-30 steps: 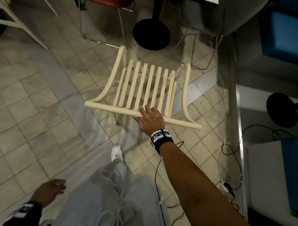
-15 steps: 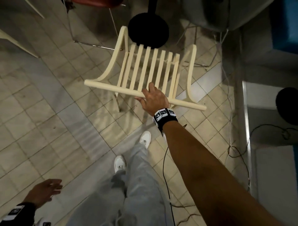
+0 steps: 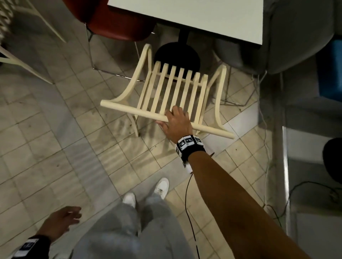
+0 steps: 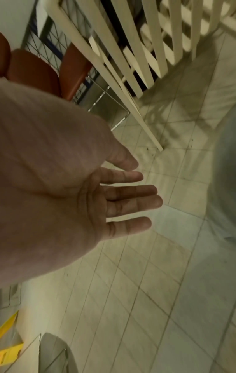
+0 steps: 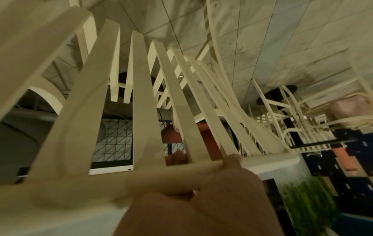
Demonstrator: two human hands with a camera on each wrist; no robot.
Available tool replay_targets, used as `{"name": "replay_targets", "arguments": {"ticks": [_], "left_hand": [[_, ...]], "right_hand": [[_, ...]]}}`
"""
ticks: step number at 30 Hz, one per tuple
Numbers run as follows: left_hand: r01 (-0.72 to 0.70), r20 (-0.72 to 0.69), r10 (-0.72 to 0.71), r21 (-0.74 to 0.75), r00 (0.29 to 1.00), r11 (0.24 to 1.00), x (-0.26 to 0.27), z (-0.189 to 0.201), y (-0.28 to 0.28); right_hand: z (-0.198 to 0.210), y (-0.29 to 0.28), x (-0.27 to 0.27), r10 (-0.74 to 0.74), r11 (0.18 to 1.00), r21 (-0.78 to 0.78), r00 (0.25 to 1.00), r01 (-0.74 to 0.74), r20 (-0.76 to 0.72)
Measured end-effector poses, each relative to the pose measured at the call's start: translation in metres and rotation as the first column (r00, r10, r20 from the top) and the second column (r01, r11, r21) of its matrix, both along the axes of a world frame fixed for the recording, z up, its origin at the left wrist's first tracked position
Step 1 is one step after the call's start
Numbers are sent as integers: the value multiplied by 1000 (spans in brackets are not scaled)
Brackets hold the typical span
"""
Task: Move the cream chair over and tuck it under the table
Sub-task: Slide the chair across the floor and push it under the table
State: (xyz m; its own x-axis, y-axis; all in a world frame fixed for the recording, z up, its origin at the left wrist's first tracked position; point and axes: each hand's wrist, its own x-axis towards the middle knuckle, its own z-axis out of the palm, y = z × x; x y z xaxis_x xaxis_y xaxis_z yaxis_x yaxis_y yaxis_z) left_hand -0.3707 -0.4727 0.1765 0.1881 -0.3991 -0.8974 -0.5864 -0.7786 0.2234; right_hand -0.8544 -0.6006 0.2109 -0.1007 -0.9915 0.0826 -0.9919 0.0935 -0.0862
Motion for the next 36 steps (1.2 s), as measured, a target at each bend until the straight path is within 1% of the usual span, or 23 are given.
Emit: {"name": "replay_targets", "arguments": {"ticks": [1, 3, 5, 6, 8, 9, 11, 15, 19, 22, 25, 27, 28, 29, 30, 31, 32, 34, 35, 36], "left_hand": [[13, -17, -13, -13, 1000, 1000, -9, 2, -10], [53, -43, -55, -27, 998, 998, -22, 3, -26], [101, -42, -102, -35, 994, 994, -29, 4, -37], [118, -47, -119, -28, 992, 993, -31, 2, -44], [142, -41, -142, -5, 989, 990, -30, -1, -52], [165, -27, -165, 7, 986, 986, -28, -2, -55], [195, -6, -195, 26, 981, 981, -21, -4, -60], [146, -22, -145, 57, 989, 988, 0, -10, -74], [145, -3, -145, 90, 989, 985, 14, -17, -90], [155, 17, -156, 43, 988, 987, 14, -17, -104], [199, 27, -199, 17, 980, 980, 10, -9, -120], [253, 31, -253, -5, 967, 967, 4, 0, -129], [304, 35, -302, -47, 953, 952, -1, 5, -135], [378, 58, -374, -120, 926, 918, -9, 8, -142], [467, 118, -451, -222, 884, 856, -22, 16, -151], [543, 192, -508, -332, 839, 771, -39, 23, -164], [566, 239, -517, -442, 822, 696, -60, 33, -178], [547, 275, -510, -653, 815, 524, -115, 57, -214], [531, 293, -505, -731, 812, 429, -143, 69, -234], [521, 314, -500, -777, 807, 352, -171, 84, -255]], "right_hand": [[1, 3, -1, -40, 999, 16, 999, 41, -34], [1, 17, -3, -169, 985, 19, 983, 171, -67], [0, 35, -4, -264, 964, -3, 964, 264, -27], [-1, 40, -6, -284, 958, -19, 959, 284, 7], [-3, 43, -6, -288, 956, -36, 955, 292, 76], [-3, 41, -6, -295, 954, -34, 952, 298, 86], [-4, 35, -5, -315, 948, -22, 947, 317, 68], [-4, 21, -8, -330, 943, -12, 942, 331, 58], [-3, -2, -18, -342, 939, -19, 939, 343, 47], [-5, -19, -24, -346, 938, -16, 938, 346, 29], [-8, -35, -15, -378, 925, -23, 925, 379, 33], [-8, -45, -7, -377, 924, -40, 925, 379, 52], [-8, -51, -3, -375, 925, -44, 924, 378, 74], [-8, -56, 0, -376, 923, -47, 922, 381, 90], [-7, -61, 4, -383, 921, -42, 919, 388, 98], [-6, -66, 6, -394, 917, -25, 914, 398, 101], [-5, -68, 9, -402, 914, -2, 909, 405, 111], [-4, -70, 11, -398, 917, 24, 909, 398, 120], [-4, -68, 11, -385, 922, 27, 913, 385, 133], [-2, -65, 7, -363, 931, 31, 919, 362, 154]]}}
